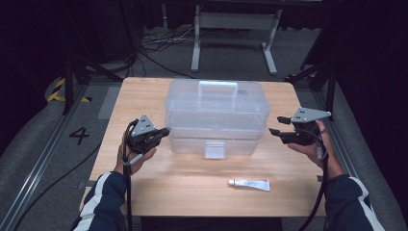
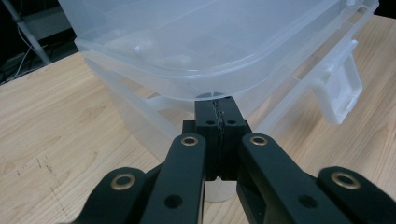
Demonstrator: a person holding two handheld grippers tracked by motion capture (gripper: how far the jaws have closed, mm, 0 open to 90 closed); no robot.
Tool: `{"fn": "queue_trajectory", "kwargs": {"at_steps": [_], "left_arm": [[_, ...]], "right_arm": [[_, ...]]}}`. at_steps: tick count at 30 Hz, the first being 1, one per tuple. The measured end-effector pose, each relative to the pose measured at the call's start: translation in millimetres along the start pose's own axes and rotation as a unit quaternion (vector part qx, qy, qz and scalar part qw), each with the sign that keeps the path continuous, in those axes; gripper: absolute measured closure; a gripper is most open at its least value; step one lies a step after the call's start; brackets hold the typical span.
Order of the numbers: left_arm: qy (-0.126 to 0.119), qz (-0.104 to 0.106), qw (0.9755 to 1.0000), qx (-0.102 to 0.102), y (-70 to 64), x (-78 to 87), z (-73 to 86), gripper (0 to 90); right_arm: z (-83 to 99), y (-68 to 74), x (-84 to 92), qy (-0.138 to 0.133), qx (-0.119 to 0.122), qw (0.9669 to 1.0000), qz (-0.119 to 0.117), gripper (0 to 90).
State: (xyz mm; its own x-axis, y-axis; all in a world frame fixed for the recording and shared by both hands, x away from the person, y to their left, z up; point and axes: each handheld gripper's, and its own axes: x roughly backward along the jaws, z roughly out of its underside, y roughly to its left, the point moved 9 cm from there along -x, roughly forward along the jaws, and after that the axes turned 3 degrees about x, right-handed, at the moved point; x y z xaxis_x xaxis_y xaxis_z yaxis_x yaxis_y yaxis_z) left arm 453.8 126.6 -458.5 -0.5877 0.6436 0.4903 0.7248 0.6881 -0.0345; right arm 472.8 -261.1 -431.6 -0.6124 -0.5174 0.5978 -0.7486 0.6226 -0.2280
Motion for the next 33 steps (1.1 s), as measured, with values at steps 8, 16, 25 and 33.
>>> {"fn": "queue_trajectory", "kwargs": {"at_steps": [8, 16, 25, 33], "left_arm": [[-0.001, -0.002, 1.0, -0.002, 0.8, -1.0, -1.9, 89.8], [-0.004, -0.006, 1.0, -0.004, 1.8, -1.9, -4.9, 89.7], [-0.004, -0.017, 0.9998, -0.009, 3.9, 0.1, -6.8, 82.3], [-0.002, -0.02, 0.9997, -0.013, 3.4, 2.1, -5.4, 75.1]], "right_arm": [[0.6, 7.4, -10.8, -0.011, 0.006, 0.9999, -0.002, 45.2], [-3.3, 6.4, -12.9, -0.033, 0.007, 0.9994, 0.009, 45.6], [-10.4, 4.8, -11.7, -0.059, 0.012, 0.9979, 0.024, 47.3], [-27.3, 2.7, -5.4, -0.106, 0.023, 0.9926, 0.054, 53.8]]}}
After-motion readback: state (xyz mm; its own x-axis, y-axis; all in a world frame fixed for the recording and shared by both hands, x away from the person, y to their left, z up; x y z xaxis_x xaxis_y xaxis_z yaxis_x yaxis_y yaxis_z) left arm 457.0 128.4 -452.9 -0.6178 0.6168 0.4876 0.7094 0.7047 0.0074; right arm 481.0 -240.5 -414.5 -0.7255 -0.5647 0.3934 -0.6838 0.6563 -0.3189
